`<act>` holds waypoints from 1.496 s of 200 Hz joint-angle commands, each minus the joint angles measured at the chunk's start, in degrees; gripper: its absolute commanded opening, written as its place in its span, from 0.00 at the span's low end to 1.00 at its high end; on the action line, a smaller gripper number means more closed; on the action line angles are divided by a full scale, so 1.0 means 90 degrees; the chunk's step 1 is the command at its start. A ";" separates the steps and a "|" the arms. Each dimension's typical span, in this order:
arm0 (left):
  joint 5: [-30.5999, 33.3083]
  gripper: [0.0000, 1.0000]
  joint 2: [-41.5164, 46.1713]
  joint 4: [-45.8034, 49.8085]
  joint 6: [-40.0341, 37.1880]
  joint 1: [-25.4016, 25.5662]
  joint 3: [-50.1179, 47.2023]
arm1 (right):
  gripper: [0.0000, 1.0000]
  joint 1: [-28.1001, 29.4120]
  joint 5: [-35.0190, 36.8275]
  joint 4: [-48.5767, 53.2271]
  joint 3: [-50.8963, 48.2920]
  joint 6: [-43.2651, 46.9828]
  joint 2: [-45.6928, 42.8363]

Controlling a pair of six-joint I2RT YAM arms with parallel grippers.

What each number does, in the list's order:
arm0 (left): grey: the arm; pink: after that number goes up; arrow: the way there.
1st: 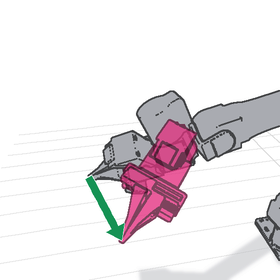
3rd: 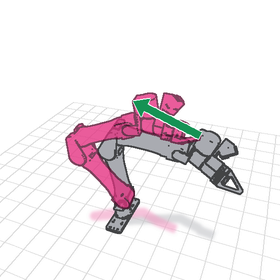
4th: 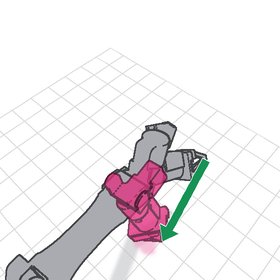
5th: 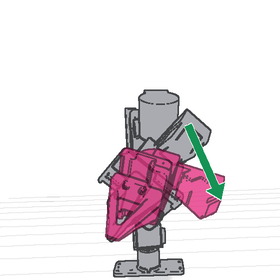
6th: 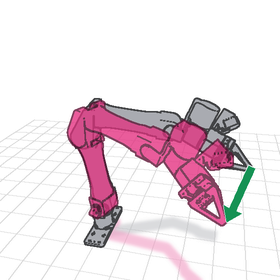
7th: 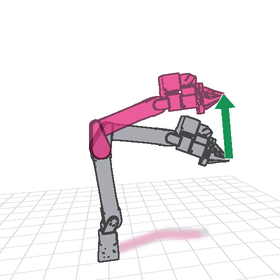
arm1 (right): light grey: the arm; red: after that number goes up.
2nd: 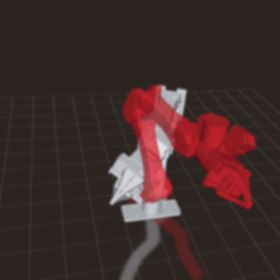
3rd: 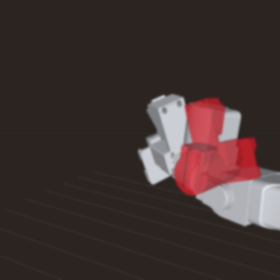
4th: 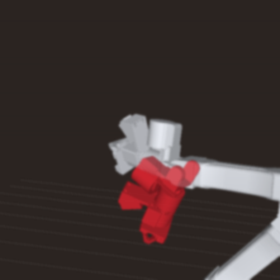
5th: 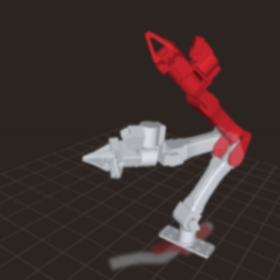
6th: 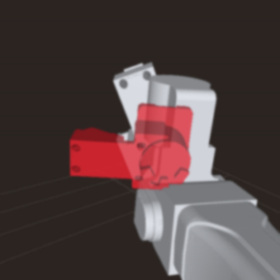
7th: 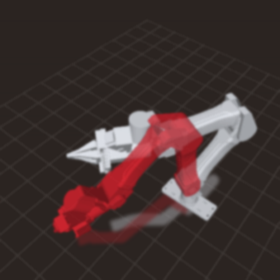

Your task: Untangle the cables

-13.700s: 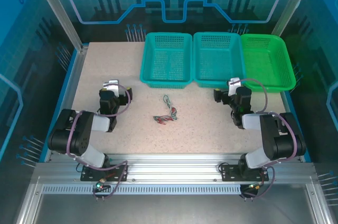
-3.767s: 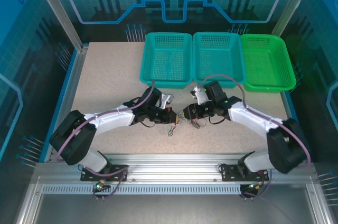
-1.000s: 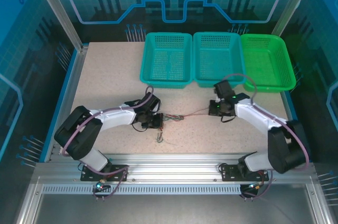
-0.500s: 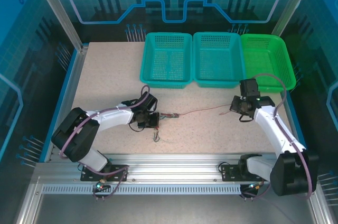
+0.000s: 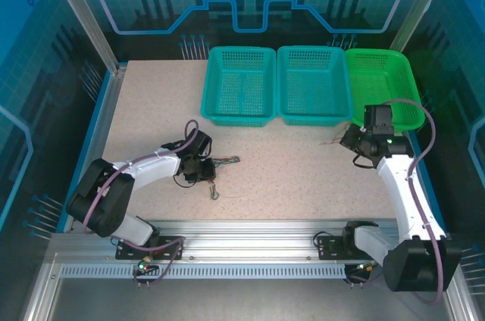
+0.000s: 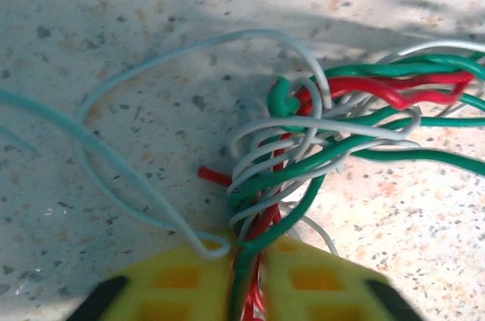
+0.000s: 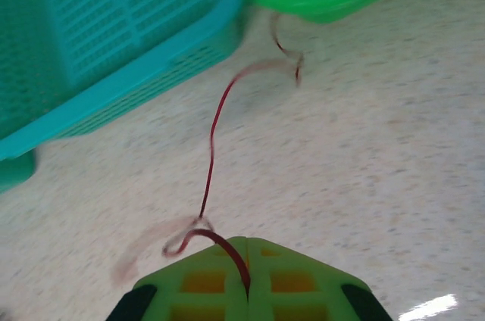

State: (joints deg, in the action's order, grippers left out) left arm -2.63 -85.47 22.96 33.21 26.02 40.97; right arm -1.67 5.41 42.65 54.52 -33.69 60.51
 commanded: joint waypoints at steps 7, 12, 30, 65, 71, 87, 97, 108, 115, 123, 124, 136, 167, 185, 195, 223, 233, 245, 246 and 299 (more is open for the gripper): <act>0.0194 0.38 0.0531 0.0567 -0.0007 -0.0041 0.0034 | 0.00 0.0237 -0.0593 0.0524 0.0665 -0.0309 -0.0054; 0.0200 0.43 0.0681 0.0613 -0.0050 -0.0043 0.0121 | 0.00 0.0285 -0.0614 0.0636 0.0817 -0.0304 -0.0048; 0.0261 0.59 0.1192 0.0865 -0.0205 -0.0040 0.0507 | 0.00 0.0434 -0.0756 0.0951 0.1426 -0.0246 -0.0006; 0.0224 0.68 0.1922 0.1331 -0.0341 -0.0033 0.1317 | 0.00 0.1008 -0.1121 0.1219 0.2886 -0.0122 0.0380; 0.0143 0.68 0.2026 0.1340 -0.0345 -0.0036 0.1437 | 0.00 0.1101 -0.1157 0.1188 0.3107 -0.0145 0.0469; -0.0227 0.69 0.2351 0.1086 -0.0356 -0.0003 0.1673 | 0.00 0.1254 -0.1181 0.0933 0.3635 -0.0388 0.0711; -0.0486 0.69 0.2514 0.0782 -0.0365 0.0018 0.1735 | 0.00 0.1319 -0.1248 0.0589 0.3889 -0.0509 0.0882; -0.0662 0.71 0.2651 0.0468 -0.0367 0.0061 0.1789 | 0.00 0.1448 -0.1265 0.0229 0.4212 -0.0577 0.1141; -0.0702 0.72 0.2705 0.0355 -0.0369 0.0077 0.1848 | 0.00 0.1577 -0.1302 0.0039 0.4469 -0.0545 0.1370; -0.0701 0.72 0.2739 0.0289 -0.0393 0.0085 0.1937 | 0.00 0.1741 -0.1348 -0.0106 0.4866 -0.0449 0.1668; -0.0702 0.72 0.2739 0.0285 -0.0391 0.0091 0.1949 | 0.00 0.1764 -0.1350 -0.0118 0.4907 -0.0438 0.1706; -0.0670 0.73 0.2755 0.0263 -0.0464 0.0107 0.2091 | 0.00 0.2064 -0.1448 -0.0192 0.5517 -0.0264 0.2223; -0.0670 0.74 0.2812 0.0190 -0.0626 0.0119 0.2440 | 0.00 0.2743 -0.1870 -0.0222 0.7247 0.0076 0.3771; -0.0619 0.75 0.2872 0.0192 -0.0708 0.0121 0.2554 | 0.00 0.2983 -0.1764 0.0021 0.8235 0.0223 0.4714; -0.0534 0.76 0.2888 0.0275 -0.0738 0.0118 0.2603 | 0.00 0.3034 -0.1660 0.0094 0.8586 0.0145 0.5191; 0.0185 0.76 0.2850 0.0995 -0.0663 0.0119 0.2786 | 0.00 0.3132 -0.1461 -0.0081 0.9027 0.0050 0.6251; 0.0541 0.76 0.2809 0.1388 -0.0543 0.0109 0.2865 | 0.00 0.3163 -0.1381 -0.0065 0.9182 0.0062 0.6610; 0.0826 0.76 0.2761 0.1771 -0.0419 0.0068 0.2908 | 0.01 0.3196 -0.1325 0.0047 0.9387 0.0051 0.6987; 0.0843 0.76 0.2755 0.1787 -0.0409 0.0068 0.2909 | 0.01 0.3200 -0.1329 0.0056 0.9399 0.0056 0.7021; 0.0545 0.78 0.2228 0.2394 -0.0009 -0.0305 0.2551 | 0.74 0.3266 -0.1357 0.1261 1.0747 0.0208 0.7921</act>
State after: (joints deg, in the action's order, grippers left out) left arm 2.48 -61.91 38.81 31.22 24.73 65.45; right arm 26.89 -7.73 47.75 145.01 -32.71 133.80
